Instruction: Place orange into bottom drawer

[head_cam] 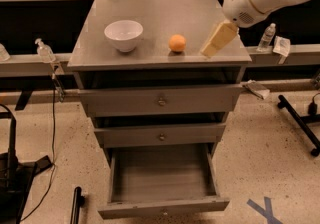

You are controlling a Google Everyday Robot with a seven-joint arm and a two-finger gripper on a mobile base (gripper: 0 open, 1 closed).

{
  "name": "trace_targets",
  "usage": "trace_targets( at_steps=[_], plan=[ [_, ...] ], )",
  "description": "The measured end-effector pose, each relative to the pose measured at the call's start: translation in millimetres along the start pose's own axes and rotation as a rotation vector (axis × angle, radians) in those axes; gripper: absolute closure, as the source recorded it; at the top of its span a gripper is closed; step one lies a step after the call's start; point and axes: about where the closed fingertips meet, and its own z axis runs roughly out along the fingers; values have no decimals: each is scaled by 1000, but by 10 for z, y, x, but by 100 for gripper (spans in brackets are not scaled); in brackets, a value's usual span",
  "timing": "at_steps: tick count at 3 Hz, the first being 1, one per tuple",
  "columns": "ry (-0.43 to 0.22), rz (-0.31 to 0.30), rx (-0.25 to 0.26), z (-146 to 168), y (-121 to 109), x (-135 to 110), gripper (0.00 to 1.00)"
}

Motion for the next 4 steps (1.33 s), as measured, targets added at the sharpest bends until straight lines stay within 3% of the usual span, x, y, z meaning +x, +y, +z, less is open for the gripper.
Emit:
trace_targets(
  at_steps=[1,3,4],
  plan=[
    [-80,127,1,680,-20,119,0],
    [-183,309,-16,1388,27,197,0],
    [-282,405,-17,1642,-27,144,0]
  ],
)
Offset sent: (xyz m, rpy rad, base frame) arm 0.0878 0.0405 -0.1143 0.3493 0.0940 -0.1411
